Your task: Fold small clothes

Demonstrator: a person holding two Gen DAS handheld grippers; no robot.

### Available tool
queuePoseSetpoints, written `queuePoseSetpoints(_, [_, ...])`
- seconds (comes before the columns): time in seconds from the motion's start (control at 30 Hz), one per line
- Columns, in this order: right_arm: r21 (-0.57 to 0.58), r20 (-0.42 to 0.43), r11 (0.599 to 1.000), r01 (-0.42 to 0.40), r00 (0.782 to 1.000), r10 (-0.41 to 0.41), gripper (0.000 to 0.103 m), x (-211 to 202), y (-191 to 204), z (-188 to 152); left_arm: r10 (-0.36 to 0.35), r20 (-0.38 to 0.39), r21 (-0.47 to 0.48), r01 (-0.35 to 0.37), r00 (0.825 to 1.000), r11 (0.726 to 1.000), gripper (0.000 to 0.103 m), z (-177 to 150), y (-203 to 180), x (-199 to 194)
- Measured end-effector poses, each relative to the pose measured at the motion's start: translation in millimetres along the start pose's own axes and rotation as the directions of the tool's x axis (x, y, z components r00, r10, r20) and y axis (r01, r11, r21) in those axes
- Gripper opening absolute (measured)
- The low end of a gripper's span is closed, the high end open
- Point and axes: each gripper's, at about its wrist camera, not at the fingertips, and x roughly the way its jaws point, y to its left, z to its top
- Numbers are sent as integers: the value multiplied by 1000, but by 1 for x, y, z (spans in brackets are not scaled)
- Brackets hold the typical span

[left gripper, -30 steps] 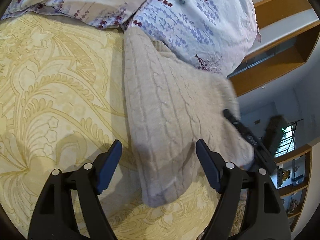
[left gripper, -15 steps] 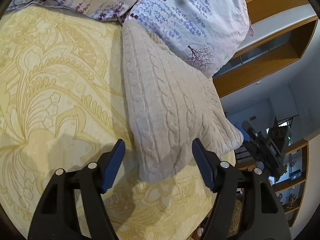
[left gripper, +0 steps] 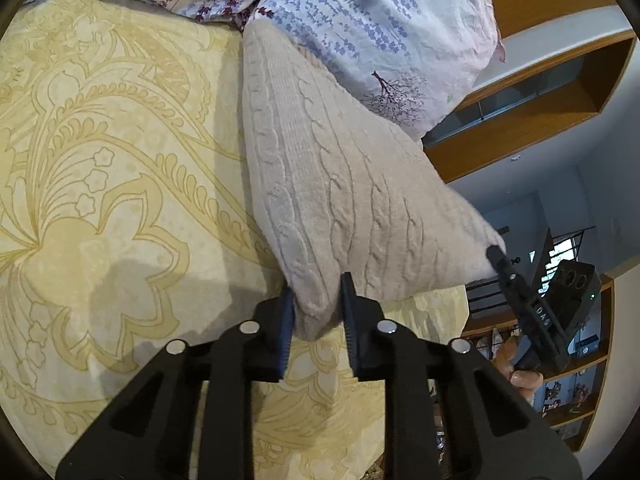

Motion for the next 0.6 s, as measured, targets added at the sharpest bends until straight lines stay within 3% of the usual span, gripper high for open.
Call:
queuePoseSetpoints(0.2, [25, -148, 995, 96, 985, -91, 9, 29, -23, -32, 17, -10, 15, -17, 1000, 1000, 18, -8, 0, 2])
queuePoseSetpoints(0.33, [76, -189, 993, 86, 980, -70, 10, 40, -35, -43, 25, -14, 25, -24, 1000, 999, 19, -11, 3, 3])
queuePoseSetpoints(0.43, [85, -201, 995, 57, 979, -39, 13, 36, -35, -36, 27, -21, 39, -27, 999, 999, 27, -10, 0, -1])
queuePoseSetpoints(0.5, [107, -198, 994, 37, 980, -15, 30, 31, -35, -31, 23, -12, 47, -23, 1000, 999, 33, -8, -2, -8])
queuePoseSetpoints(0.53, [119, -188, 992, 31, 982, -8, 48, 28, -36, -27, 14, 1, 50, -14, 1000, 999, 44, -5, -3, -14])
queuePoseSetpoints(0.57, [138, -163, 990, 17, 987, 5, 57, 25, -38, -20, 12, 18, 47, -13, 1000, 999, 55, -1, -3, -19])
queuePoseSetpoints(0.6, [152, -145, 988, 6, 989, 16, 59, 24, -41, -13, 12, 36, 41, -14, 999, 999, 58, 4, -2, -23])
